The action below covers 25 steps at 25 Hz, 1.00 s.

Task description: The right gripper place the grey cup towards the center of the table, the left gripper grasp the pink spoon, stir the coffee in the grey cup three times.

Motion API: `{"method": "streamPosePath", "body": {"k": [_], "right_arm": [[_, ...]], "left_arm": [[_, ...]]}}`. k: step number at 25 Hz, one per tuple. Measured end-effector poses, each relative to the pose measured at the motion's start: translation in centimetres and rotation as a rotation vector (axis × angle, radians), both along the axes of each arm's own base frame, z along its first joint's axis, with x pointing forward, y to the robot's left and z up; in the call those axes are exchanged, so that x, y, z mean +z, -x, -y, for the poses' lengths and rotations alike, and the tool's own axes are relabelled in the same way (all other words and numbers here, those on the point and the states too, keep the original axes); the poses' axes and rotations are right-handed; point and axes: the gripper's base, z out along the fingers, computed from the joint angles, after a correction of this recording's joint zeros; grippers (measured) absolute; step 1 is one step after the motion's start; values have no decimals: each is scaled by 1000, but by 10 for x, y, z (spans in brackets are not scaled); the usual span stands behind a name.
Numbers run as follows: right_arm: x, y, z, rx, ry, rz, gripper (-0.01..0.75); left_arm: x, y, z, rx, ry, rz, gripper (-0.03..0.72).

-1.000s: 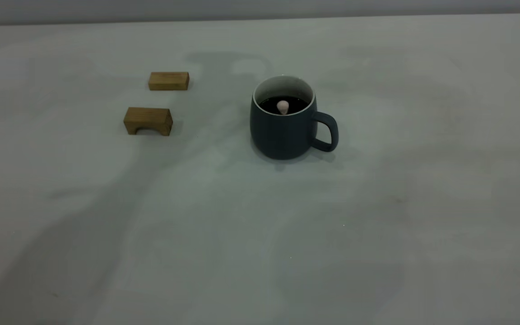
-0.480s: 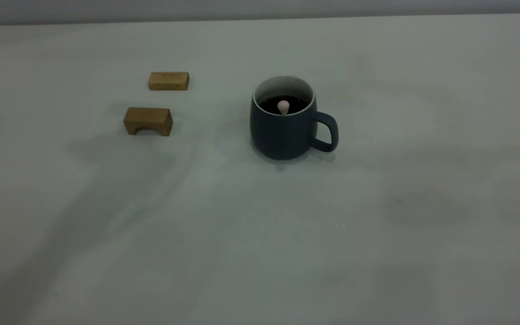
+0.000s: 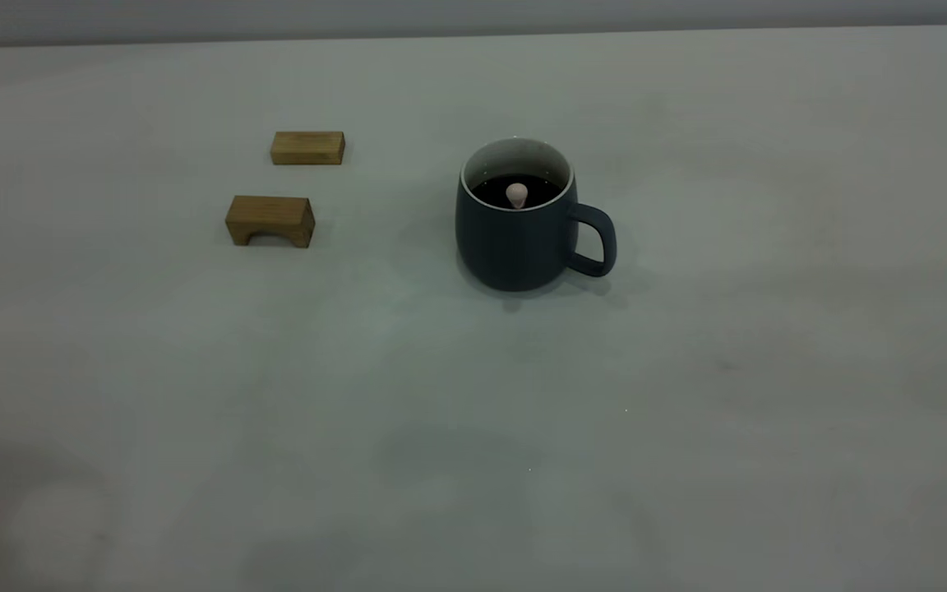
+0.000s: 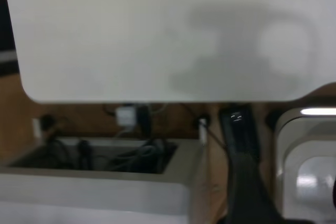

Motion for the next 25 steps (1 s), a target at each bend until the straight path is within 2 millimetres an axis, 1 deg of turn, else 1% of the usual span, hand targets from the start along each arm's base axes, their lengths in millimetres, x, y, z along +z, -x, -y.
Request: {"method": "streamPosePath", "body": {"k": [2, 4, 7, 12, 14, 17, 25], "right_arm": [[0, 0, 0, 0, 0, 0, 238], [0, 0, 0, 0, 0, 0, 238], [0, 0, 0, 0, 0, 0, 238], [0, 0, 0, 0, 0, 0, 238], [0, 0, 0, 0, 0, 0, 238], [0, 0, 0, 0, 0, 0, 239], [0, 0, 0, 0, 0, 0, 239]], "left_arm": [[-4, 24, -16, 45, 44, 47, 461], [-7, 43, -24, 30, 94, 115, 461], [-9, 75, -29, -6, 172, 251, 461], [-3, 112, -30, -14, 221, 501, 461], [-4, 123, -30, -7, 215, 565, 461], [-5, 133, -29, -24, 212, 624, 461], [-14, 149, -28, -45, 213, 681, 461]]}}
